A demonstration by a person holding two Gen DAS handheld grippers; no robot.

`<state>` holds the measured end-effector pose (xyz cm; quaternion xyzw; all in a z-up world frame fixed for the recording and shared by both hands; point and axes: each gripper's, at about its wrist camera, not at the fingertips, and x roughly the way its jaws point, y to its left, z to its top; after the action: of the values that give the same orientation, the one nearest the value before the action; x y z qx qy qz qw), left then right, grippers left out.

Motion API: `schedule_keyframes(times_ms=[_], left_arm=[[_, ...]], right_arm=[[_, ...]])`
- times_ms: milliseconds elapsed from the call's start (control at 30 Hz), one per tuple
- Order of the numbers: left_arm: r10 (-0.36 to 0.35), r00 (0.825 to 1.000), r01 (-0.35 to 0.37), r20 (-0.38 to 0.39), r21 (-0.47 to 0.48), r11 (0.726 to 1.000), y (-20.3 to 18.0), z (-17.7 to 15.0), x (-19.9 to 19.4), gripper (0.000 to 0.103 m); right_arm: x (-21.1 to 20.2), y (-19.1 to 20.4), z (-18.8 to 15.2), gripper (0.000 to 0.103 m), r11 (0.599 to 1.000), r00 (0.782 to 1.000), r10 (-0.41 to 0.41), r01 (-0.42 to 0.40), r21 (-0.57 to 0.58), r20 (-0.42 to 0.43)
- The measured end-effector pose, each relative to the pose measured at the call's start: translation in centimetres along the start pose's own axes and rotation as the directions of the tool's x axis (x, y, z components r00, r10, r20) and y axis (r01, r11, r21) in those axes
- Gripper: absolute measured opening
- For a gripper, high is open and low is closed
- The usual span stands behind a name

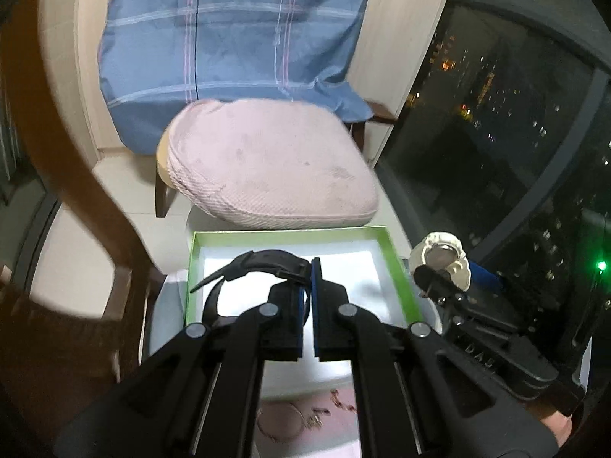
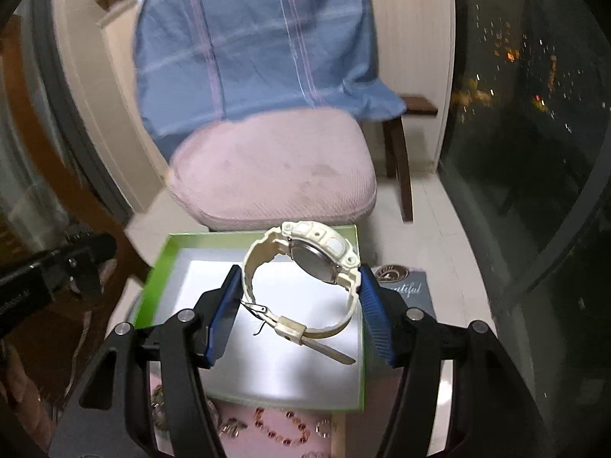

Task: Organize jewelry
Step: 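Lower both watches into the green box and open both grippers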

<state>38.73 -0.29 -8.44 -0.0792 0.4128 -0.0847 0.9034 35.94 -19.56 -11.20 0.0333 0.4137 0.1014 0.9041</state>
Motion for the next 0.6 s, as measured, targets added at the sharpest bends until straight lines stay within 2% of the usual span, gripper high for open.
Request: schedule_keyframes(times_ms=[133, 233, 333, 433, 600], left_arm=[[0.012, 0.993, -0.014, -0.114, -0.015, 1.000, 1.2, 0.5, 6.5, 0.004], [0.014, 0.981, -0.022, -0.196, -0.040, 0.999, 2.5, 0.0, 10.4, 0.004], [0.027, 0.962, -0.043, -0.273, -0.055, 0.998, 3.3, -1.4, 14.0, 0.004], [0.032, 0.950, -0.055, -0.312, -0.066, 0.996, 3.9, -2.7, 15.7, 0.004], [0.043, 0.940, -0.068, -0.339, -0.063, 0.996, 4.3, -4.0, 16.5, 0.006]], right_arm=[[5.3, -0.9, 0.5, 0.060, 0.999, 0.995, -0.024, 0.027, 0.030, -0.102], [8.4, -1.7, 0.6, 0.060, 0.997, 0.985, -0.014, 0.026, 0.068, -0.170], [10.4, -1.4, 0.0, 0.060, 0.998, 0.976, -0.025, 0.036, 0.046, -0.217], [11.3, -0.6, -0.3, 0.060, 0.999, 0.974, -0.050, 0.049, -0.009, -0.222], [11.6, -0.1, -0.3, 0.060, 1.000, 0.970, -0.030, 0.030, -0.005, -0.239]])
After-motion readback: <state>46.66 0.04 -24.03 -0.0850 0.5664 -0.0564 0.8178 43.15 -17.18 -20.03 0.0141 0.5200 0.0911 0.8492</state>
